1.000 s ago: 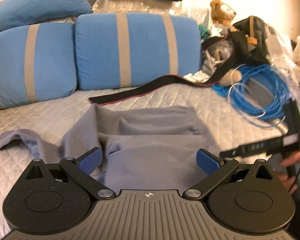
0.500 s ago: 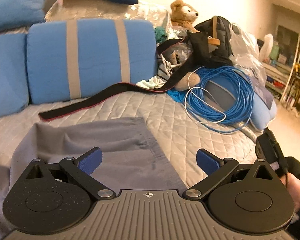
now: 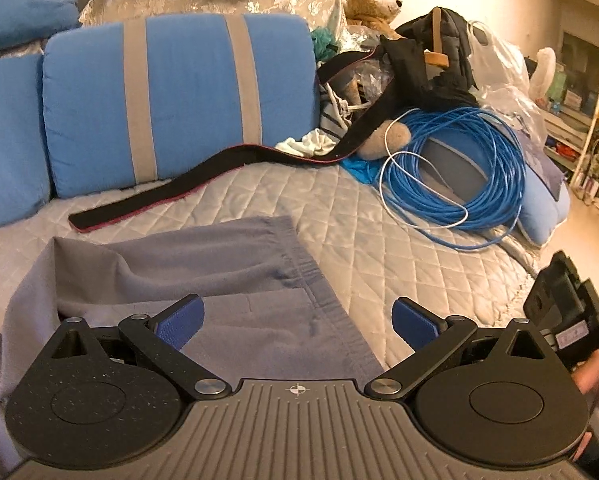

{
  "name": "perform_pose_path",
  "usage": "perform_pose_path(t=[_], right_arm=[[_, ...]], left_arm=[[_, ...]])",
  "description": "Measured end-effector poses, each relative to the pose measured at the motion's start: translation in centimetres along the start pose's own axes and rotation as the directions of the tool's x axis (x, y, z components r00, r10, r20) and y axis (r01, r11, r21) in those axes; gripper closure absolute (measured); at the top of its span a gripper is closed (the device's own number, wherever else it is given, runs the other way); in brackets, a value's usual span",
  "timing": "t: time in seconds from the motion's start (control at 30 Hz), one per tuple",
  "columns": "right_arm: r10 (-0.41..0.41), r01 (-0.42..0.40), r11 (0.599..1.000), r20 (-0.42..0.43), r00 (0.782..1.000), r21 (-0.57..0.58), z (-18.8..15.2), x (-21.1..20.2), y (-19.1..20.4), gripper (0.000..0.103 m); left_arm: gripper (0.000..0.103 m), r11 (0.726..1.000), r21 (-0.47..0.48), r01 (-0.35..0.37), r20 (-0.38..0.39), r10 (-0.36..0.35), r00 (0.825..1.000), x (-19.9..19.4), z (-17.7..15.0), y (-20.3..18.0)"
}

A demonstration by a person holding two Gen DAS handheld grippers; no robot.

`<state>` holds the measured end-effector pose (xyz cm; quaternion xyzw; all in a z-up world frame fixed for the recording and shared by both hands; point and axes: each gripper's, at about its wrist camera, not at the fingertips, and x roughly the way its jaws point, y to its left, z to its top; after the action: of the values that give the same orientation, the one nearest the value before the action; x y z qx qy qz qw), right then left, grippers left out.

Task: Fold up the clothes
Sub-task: 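Move both tools over the grey sweatpants toward the waistband, then close the right gripper on the waistband while the left gripper grasps the other waistband edge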

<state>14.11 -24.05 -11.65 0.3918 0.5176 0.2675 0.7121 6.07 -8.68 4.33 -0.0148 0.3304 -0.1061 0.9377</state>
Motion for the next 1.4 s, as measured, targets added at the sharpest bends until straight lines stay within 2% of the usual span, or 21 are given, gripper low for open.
perform_pose_path(t=[0.2, 0.33, 0.37, 0.4, 0.43, 0.47, 0.53, 0.67, 0.73, 0.8, 0.87, 1.0, 1.17, 1.23, 1.4], right_arm=[[0.106, -0.108, 0.991, 0.033, 0.994, 0.072, -0.6, -0.2, -1.8, 0.022], [0.126, -0.13, 0.988, 0.053, 0.991, 0.08, -0.8, 0.2, -1.9, 0.035], [0.112, -0.115, 0.991, 0.057, 0.992, 0.07, -0.8, 0.3, -1.7, 0.043], [0.095, -0.098, 0.993, 0.061, 0.994, 0.059, -0.9, 0.4, -1.6, 0.058], [0.078, -0.081, 0.996, 0.065, 0.995, 0.048, -0.9, 0.5, -1.4, 0.066], [0.049, -0.052, 0.998, 0.065, 0.997, 0.039, -0.9, 0.7, -1.2, 0.084], [-0.018, 0.017, 1.0, 0.06, 0.998, 0.011, -1.0, 0.8, -1.0, 0.092], [-0.122, 0.136, 0.978, 0.099, 0.988, -0.159, -1.6, 0.2, 1.0, 0.092], [-0.161, 0.19, 0.952, 0.133, 0.978, -0.242, -2.2, 0.0, 2.1, 0.092], [-0.188, 0.22, 0.938, 0.141, 0.972, -0.266, -2.5, 0.0, 2.5, 0.092], [-0.204, 0.233, 0.938, 0.135, 0.97, -0.255, -2.4, 0.2, 2.4, 0.092], [-0.213, 0.237, 0.945, 0.126, 0.969, -0.224, -2.2, 0.4, 2.0, 0.092], [-0.225, 0.25, 0.942, 0.131, 0.965, -0.224, -2.5, 0.8, 2.4, 0.093], [-0.231, 0.255, 0.942, 0.132, 0.964, -0.218, -2.5, 1.0, 2.5, 0.093], [-0.239, 0.26, 0.945, 0.126, 0.963, -0.197, -2.2, 1.3, 2.5, 0.093]], left_arm=[[0.0, 0.999, -0.01, 0.04, 0.002, -0.04, 0.999, 0.3, 0.1, -0.2], [0.0, 0.999, 0.016, 0.029, 0.0, -0.029, 1.0, 0.8, 0.0, -0.7], [0.0, 1.0, 0.023, 0.017, 0.0, -0.017, 1.0, 0.9, -0.1, -0.8], [0.0, 1.0, 0.024, 0.008, 0.002, -0.008, 1.0, 1.0, -0.2, -0.8], [0.0, 1.0, 0.019, 0.001, 0.006, -0.001, 1.0, 1.0, -0.2, -0.7], [0.0, 1.0, 0.009, -0.004, 0.012, 0.004, 1.0, 1.1, -0.3, -0.5], [0.0, 1.0, -0.026, -0.008, 0.03, 0.009, 1.0, 1.2, -0.4, 0.1], [0.0, 0.997, -0.055, -0.046, 0.017, 0.047, 0.999, 1.7, -0.4, 1.1], [0.0, 0.998, -0.027, -0.064, -0.004, 0.064, 0.998, 2.3, -0.3, 1.5], [0.0, 0.997, 0.022, -0.072, -0.043, 0.073, 0.996, 3.1, -0.1, 1.6], [0.0, 0.994, 0.044, -0.099, -0.06, 0.102, 0.993, 4.1, 0.1, 1.5], [0.001, 0.99, 0.104, -0.1, -0.099, 0.11, 0.989, 7.4, 1.6, 1.6], [0.005, 0.96, 0.243, -0.141, -0.108, 0.171, 0.979, 12.9, 4.3, 0.1], [0.012, 0.945, 0.278, -0.174, -0.113, 0.212, 0.971, 15.3, 5.7, -0.2], [0.012, 0.917, 0.289, -0.275, -0.128, 0.322, 0.938, 21.4, 8.1, -1.1]])
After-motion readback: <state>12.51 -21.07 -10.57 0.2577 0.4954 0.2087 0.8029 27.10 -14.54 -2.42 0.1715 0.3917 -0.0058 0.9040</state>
